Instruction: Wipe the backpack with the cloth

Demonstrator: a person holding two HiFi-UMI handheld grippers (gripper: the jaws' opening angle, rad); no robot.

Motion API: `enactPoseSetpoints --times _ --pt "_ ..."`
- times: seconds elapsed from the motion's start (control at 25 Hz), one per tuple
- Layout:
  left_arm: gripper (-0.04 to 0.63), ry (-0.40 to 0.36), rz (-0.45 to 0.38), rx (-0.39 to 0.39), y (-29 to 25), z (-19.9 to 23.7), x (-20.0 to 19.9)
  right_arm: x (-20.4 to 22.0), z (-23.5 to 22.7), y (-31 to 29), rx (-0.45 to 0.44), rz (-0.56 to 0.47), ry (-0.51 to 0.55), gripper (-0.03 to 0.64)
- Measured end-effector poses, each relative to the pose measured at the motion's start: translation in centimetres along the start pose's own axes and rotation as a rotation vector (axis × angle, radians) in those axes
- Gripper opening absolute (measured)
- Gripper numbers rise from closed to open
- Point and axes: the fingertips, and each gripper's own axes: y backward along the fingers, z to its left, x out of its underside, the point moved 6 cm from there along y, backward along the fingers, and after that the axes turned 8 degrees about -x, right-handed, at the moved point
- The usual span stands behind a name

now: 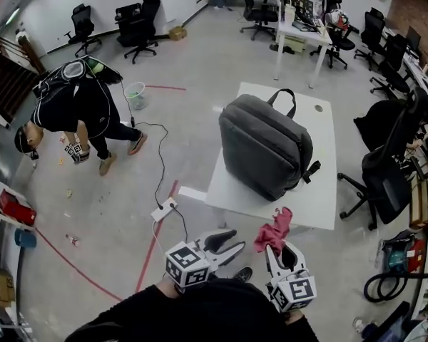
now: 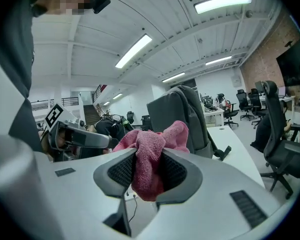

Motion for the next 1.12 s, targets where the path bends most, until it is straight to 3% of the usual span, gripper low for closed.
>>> enactPoseSetpoints --times 0.32,0.6,0.76,0.92,1.12 --pt "0.181 0.002 -0.100 -0.223 -0.5 4.5 -3.8 -1.7 -5.6 -1.8 0.015 -0.028 -0.050 0.123" --pt "0.185 -0.043 -0.214 -0.292 -0.8 10.3 -10.2 -1.9 -7.2 -5.0 -0.012 -0.009 -0.127 0.123" --pt "0.216 -0.105 -0.245 -0.293 -2.6 14.1 -13.9 -2.2 -8.0 -6.9 0.007 0.025 -0.163 0.123" --pt "0.301 -0.250 -0.221 -0.271 -4.6 19.8 -18.7 -2.7 -8.1 -10.2 0.041 0.071 -0.219 0.123" --pt "0.360 -0.352 -0.176 -0.115 -8.6 24.8 -22.0 -3.0 -8.7 -12.2 0.163 0.076 -0.266 0.123"
